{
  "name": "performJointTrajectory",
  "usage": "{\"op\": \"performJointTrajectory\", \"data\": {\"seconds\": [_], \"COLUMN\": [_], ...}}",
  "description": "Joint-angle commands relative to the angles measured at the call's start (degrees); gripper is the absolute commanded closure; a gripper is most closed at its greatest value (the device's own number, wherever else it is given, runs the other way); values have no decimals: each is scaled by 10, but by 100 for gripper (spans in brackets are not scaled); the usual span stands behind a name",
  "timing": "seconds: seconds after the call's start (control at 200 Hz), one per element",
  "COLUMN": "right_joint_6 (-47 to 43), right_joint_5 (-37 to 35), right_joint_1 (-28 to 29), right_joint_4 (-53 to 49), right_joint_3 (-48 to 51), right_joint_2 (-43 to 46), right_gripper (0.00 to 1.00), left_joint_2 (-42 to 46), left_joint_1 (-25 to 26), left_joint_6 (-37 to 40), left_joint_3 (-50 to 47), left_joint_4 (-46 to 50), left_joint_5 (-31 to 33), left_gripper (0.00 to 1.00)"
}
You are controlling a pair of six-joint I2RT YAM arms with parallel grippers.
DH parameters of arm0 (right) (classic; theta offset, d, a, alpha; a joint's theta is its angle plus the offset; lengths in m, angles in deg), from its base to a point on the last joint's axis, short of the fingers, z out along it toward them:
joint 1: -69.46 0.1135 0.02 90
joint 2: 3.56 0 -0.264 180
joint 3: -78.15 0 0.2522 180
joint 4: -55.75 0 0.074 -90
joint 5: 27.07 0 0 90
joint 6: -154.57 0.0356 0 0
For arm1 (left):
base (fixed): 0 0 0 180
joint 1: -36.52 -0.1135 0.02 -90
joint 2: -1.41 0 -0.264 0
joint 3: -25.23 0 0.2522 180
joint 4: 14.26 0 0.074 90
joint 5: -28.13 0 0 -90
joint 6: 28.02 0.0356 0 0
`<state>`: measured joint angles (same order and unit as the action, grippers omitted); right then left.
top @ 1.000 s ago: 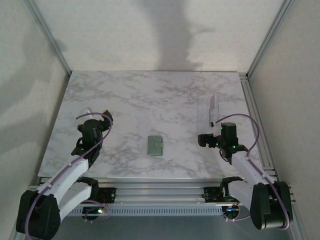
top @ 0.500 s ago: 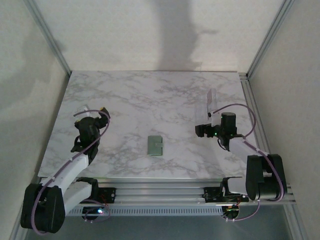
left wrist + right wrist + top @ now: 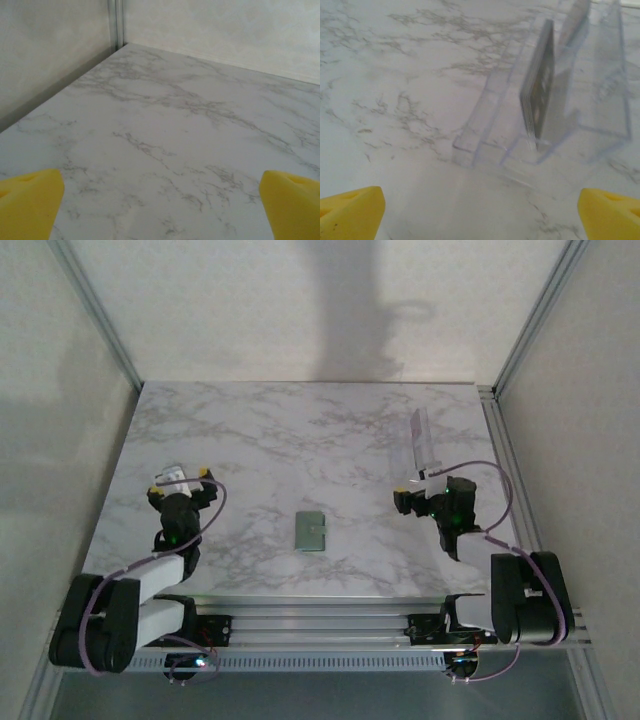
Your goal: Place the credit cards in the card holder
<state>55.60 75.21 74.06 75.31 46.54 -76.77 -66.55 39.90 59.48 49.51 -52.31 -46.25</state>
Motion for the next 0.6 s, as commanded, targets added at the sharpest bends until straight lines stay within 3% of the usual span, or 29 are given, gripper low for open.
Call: {"op": "performJointTrajectory", "data": {"seconds": [0.0, 0.1, 0.245, 0.295, 0.415, 0.471, 0.596], "right_joint_6": [38, 85, 57, 73, 65, 67, 59], "right_joint_5": [-102, -112, -201, -190, -180, -184, -174], "right_joint_1": [-1, 3, 30, 20, 20, 22, 24], "right_joint_4": [64, 91, 95, 125, 233, 197, 224], "right_joint_3": [10, 12, -17, -15, -6, -12, -2], "right_joint_2": [17, 5, -38, -62, -153, -141, -144], "right_gripper": [1, 1, 1, 1, 1, 1, 1], "left_joint_2": [-45, -85, -166, -194, -197, -197, -198], "left_joint_1": [-9, -14, -36, -37, -37, -39, -45], "left_joint_6": [20, 19, -1, 2, 0, -3, -12], "left_joint_3": [-12, -3, -8, -12, -7, -4, 5], "left_joint_4": [-123, -165, -251, -286, -278, -272, -255], "left_joint_5": [-40, -59, -65, -72, -69, -68, -62], "left_gripper": [0, 0, 0, 0, 0, 0, 0]}}
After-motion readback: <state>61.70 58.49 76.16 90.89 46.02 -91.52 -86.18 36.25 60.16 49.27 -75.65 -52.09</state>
